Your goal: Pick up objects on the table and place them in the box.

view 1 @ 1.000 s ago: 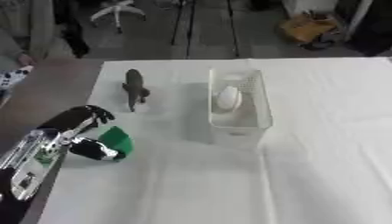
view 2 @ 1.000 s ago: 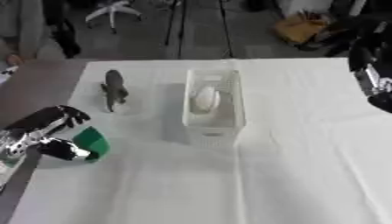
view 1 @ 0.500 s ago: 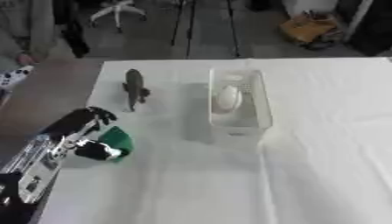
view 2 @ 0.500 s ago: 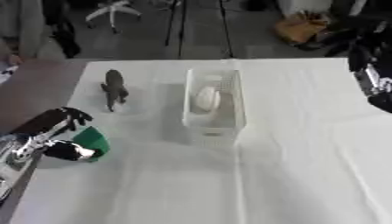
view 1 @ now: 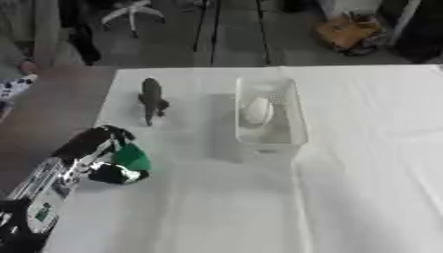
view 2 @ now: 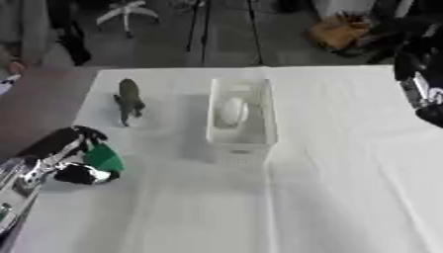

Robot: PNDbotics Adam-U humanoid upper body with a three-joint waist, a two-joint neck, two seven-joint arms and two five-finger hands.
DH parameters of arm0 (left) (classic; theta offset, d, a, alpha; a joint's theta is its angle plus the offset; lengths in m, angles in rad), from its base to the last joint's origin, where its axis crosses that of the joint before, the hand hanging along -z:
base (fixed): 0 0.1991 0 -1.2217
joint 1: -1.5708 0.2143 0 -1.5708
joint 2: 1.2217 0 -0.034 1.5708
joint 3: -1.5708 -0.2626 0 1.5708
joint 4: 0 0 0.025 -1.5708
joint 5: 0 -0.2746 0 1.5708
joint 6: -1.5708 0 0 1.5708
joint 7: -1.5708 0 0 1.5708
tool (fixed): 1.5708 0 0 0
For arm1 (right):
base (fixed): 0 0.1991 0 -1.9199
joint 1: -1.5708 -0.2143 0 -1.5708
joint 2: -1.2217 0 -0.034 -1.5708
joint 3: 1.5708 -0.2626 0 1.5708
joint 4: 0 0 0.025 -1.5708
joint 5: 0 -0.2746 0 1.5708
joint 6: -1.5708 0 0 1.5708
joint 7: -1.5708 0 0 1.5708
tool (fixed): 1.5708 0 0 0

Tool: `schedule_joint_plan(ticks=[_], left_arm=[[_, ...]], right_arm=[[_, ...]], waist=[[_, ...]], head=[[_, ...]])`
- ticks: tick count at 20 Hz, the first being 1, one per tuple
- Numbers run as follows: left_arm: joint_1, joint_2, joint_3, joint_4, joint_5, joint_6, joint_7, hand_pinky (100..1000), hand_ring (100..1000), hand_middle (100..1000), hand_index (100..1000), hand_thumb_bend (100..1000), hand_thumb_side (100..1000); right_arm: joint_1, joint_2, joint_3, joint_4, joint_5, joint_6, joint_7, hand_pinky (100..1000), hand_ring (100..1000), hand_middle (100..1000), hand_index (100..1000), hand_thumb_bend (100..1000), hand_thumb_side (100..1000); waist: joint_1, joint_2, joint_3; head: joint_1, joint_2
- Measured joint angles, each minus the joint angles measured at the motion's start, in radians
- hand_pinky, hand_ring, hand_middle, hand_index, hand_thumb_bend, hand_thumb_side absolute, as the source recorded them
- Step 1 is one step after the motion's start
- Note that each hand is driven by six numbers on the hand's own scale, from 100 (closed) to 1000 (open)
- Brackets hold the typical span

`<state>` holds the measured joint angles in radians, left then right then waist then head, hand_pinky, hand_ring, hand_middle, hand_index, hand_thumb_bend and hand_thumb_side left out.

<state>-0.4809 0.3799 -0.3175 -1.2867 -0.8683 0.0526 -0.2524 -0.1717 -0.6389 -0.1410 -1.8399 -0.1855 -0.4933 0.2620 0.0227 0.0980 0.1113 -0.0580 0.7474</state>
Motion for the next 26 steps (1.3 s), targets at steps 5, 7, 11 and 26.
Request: schedule_joint_plan(ticks=[5,7,11,26], left_arm=[[0.0,-0.013,0.0,0.01,-0.009,0.0,0.036,388,463,577,764,608,345],[-0.001,-0.015,0.0,0.016,-0.014,0.0,0.045,300,390,519,685,476,277],[-0.003,-0.021,0.001,0.023,-0.022,0.003,0.065,252,350,487,644,420,256],[-0.072,-0.021,0.044,-0.052,0.082,0.05,0.084,224,321,465,622,387,267]], right_arm=[[0.0,0.0,0.0,0.0,-0.001,0.0,0.0,639,739,782,891,100,535],[0.0,0.0,0.0,0.0,-0.001,0.0,0.0,639,739,782,891,100,533],[0.0,0.0,0.0,0.0,-0.001,0.0,0.0,639,739,782,891,100,533],[0.0,0.0,0.0,0.0,-0.001,0.001,0.0,639,739,782,891,100,532]], waist=[[0.0,0.0,-0.001],[0.0,0.0,-0.001],[0.0,0.0,-0.002],[0.0,0.0,-0.007]], head=[[0.0,0.0],[0.0,0.0],[0.0,0.0],[-0.008,0.0]])
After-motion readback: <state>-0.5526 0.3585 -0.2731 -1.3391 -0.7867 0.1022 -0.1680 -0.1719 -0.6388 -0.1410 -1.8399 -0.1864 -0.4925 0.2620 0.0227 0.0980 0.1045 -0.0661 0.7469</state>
